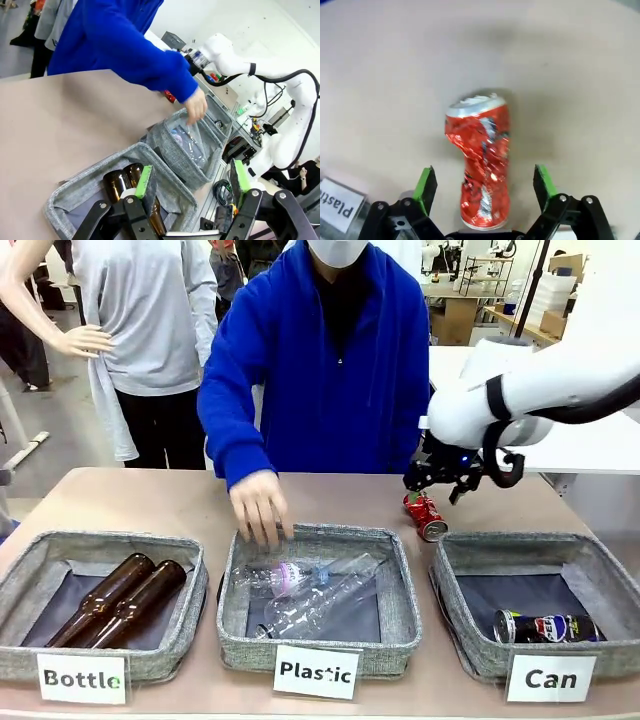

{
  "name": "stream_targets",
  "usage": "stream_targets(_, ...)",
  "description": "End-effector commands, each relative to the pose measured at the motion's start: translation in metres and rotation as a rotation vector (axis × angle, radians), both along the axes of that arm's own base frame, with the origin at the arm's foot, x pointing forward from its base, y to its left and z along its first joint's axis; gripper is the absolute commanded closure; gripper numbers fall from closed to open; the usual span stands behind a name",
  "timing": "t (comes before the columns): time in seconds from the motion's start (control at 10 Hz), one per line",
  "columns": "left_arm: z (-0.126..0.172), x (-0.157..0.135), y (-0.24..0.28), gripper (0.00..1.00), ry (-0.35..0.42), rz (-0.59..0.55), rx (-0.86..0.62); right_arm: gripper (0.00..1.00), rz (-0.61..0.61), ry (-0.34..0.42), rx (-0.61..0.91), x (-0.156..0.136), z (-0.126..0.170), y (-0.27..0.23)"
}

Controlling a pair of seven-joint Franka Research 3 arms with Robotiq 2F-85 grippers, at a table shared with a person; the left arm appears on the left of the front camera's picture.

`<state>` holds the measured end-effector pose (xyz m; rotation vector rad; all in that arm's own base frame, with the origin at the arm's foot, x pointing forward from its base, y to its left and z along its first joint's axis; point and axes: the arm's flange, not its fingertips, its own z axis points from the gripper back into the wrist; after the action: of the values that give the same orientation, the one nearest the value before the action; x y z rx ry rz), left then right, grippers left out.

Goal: Sort the can waste into the basket.
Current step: Pick up the can waste from the table and place it in the right Fabric basket.

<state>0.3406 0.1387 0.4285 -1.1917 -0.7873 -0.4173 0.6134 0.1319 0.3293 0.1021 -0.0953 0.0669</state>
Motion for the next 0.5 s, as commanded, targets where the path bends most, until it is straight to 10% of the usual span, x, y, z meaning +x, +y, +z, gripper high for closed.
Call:
stream_targets(0.0, 0.003, -0.004, -0.001, 0.23, 0.006, -0.008, -0.007, 0.00, 0.045, 0.060, -0.013, 0.018, -0.008, 0.015)
stream_targets(0.4, 0.003, -0.004, -0.001, 0.23, 0.006, -0.008, -0.007, 0.00, 0.072, 0.097, -0.060, 0.019, -0.024, 0.021)
